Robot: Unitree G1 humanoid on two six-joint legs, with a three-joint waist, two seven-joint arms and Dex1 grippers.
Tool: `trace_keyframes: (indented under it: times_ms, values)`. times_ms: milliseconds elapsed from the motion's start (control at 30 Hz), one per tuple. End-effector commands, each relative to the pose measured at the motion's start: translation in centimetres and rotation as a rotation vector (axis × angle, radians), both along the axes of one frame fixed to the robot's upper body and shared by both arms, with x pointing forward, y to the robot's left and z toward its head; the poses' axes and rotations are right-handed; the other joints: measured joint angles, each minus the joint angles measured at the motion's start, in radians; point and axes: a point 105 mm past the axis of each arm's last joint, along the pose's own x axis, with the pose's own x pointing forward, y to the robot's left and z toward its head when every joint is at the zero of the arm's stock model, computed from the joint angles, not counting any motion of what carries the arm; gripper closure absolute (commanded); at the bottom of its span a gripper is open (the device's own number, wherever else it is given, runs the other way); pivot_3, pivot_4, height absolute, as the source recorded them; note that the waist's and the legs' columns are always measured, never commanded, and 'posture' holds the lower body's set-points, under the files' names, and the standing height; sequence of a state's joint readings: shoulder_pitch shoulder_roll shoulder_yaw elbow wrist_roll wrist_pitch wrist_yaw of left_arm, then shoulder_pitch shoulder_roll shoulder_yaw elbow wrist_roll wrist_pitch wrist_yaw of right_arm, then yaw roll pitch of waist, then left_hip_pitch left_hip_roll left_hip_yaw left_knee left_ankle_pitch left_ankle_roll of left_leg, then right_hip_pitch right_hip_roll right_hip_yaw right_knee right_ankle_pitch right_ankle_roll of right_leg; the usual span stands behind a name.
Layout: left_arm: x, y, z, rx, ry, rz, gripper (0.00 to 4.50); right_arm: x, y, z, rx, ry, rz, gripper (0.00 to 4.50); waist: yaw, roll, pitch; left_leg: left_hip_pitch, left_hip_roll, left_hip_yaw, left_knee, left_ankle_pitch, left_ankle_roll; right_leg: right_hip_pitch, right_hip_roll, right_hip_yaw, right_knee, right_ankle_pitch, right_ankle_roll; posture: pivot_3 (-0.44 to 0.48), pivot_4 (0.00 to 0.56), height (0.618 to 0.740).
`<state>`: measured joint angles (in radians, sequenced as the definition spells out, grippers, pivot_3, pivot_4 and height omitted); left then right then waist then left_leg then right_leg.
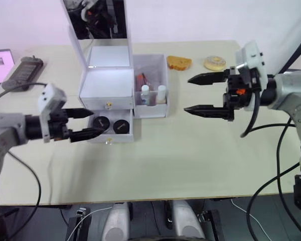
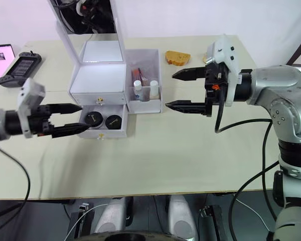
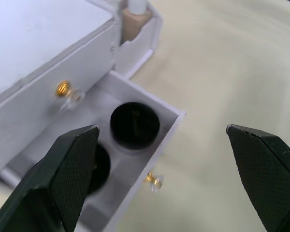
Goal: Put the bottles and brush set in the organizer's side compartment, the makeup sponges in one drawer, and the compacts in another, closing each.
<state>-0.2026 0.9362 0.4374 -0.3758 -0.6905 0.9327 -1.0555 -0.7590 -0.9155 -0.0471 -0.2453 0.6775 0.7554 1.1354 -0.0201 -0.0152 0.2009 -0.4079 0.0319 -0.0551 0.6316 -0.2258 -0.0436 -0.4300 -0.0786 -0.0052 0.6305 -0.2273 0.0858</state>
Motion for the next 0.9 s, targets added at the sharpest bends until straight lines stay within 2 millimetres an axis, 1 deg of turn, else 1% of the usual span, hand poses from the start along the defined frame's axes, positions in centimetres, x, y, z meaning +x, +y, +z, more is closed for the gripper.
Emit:
trace_keyframes:
  times_ms: [33, 67, 133, 200, 233, 333, 467, 533, 600, 700, 900]
  values:
    - [-1.9, 1.1, 0.1, -0.021, -0.081, 0.088, 0.28, -0.1, -0.1, 1.0, -0.006, -0.055, 0.016, 0.00, -0.002, 0.000, 0.000, 0.000, 0.000, 0.000, 0.000, 0.000, 0.000, 0.000, 0.000, 0.000, -0.001, 0.000, 0.000, 0.000, 0.150, 0.740]
    - [-2.3, 1.4, -0.5, -0.015, -0.078, 0.113, 0.55, 0.0, 0.0, 0.9, -0.007, -0.055, 0.021, 0.00, -0.001, 0.000, 0.000, 0.000, 0.000, 0.001, 0.000, 0.000, 0.000, 0.000, -0.001, 0.000, 0.000, 0.000, 0.000, 0.000, 0.150, 0.740]
    - [-2.9, 1.9, -1.6, -0.029, -0.069, 0.162, 1.36, 0.2, 0.3, 0.9, -0.010, -0.055, 0.032, 0.00, 0.003, 0.000, 0.000, 0.001, 0.000, 0.001, 0.000, 0.000, 0.000, 0.000, 0.000, 0.000, 0.001, 0.000, 0.000, 0.000, 0.150, 0.740]
    - [-3.5, 2.3, -2.6, -0.046, -0.070, 0.211, 2.39, 0.4, 0.8, 1.0, -0.012, -0.051, 0.049, 0.00, 0.003, 0.000, 0.000, 0.001, 0.000, 0.001, 0.001, 0.000, 0.000, 0.000, 0.000, 0.000, 0.000, 0.001, -0.001, 0.000, 0.150, 0.740]
    - [-3.8, 2.4, -3.2, -0.054, -0.069, 0.233, 3.01, 0.4, 1.1, 1.0, -0.012, -0.045, 0.061, 0.00, 0.004, 0.000, 0.000, 0.001, 0.000, 0.001, 0.002, 0.000, 0.000, 0.000, 0.000, 0.000, 0.000, 0.001, -0.002, 0.000, 0.150, 0.740]
    - [-4.3, 2.5, -4.9, -0.073, -0.080, 0.305, 4.43, 0.8, 1.6, 1.0, -0.013, -0.038, 0.072, 0.00, 0.005, 0.000, 0.000, 0.001, 0.000, 0.001, 0.003, 0.000, 0.000, 0.001, -0.001, 0.000, 0.000, 0.001, -0.002, 0.000, 0.150, 0.740]
    - [-3.4, 2.2, -6.7, -0.140, -0.125, 0.420, 4.48, 1.1, 1.9, 0.9, -0.011, -0.033, 0.074, 0.00, 0.010, 0.000, -0.001, 0.001, 0.000, 0.001, 0.003, 0.000, 0.000, 0.001, -0.001, 0.000, 0.000, 0.002, -0.003, 0.000, 0.150, 0.740]
    - [-3.0, 1.8, -7.6, -0.155, -0.132, 0.441, 4.48, 1.0, 2.0, 0.9, -0.014, -0.034, 0.074, 0.00, 0.009, -0.001, -0.001, 0.000, 0.000, 0.001, 0.003, 0.000, 0.000, 0.001, 0.000, 0.000, 0.000, 0.002, -0.003, 0.000, 0.150, 0.740]
    - [-2.5, 1.1, -8.6, -0.173, -0.120, 0.434, 4.48, 0.9, 1.9, 1.1, -0.015, -0.038, 0.076, 0.00, 0.008, -0.001, -0.001, 0.001, 0.000, 0.001, 0.003, 0.000, 0.000, 0.001, 0.000, 0.000, 0.000, 0.002, -0.003, 0.000, 0.150, 0.740]
    - [-1.7, 0.3, -9.2, -0.187, -0.122, 0.426, 4.48, 0.7, 1.7, 1.4, -0.019, -0.045, 0.074, 0.00, 0.008, -0.001, -0.001, 0.001, 0.000, 0.001, 0.003, 0.000, 0.000, 0.001, 0.000, 0.000, 0.000, 0.002, -0.003, 0.000, 0.150, 0.740]
    - [-0.5, -0.7, -9.8, -0.209, -0.120, 0.400, 4.48, 0.4, 1.2, 1.9, -0.025, -0.059, 0.053, 0.00, 0.007, 0.000, -0.001, 0.001, 0.000, 0.001, 0.003, 0.000, 0.000, 0.001, 0.000, 0.000, 0.000, 0.002, -0.003, 0.000, 0.150, 0.740]
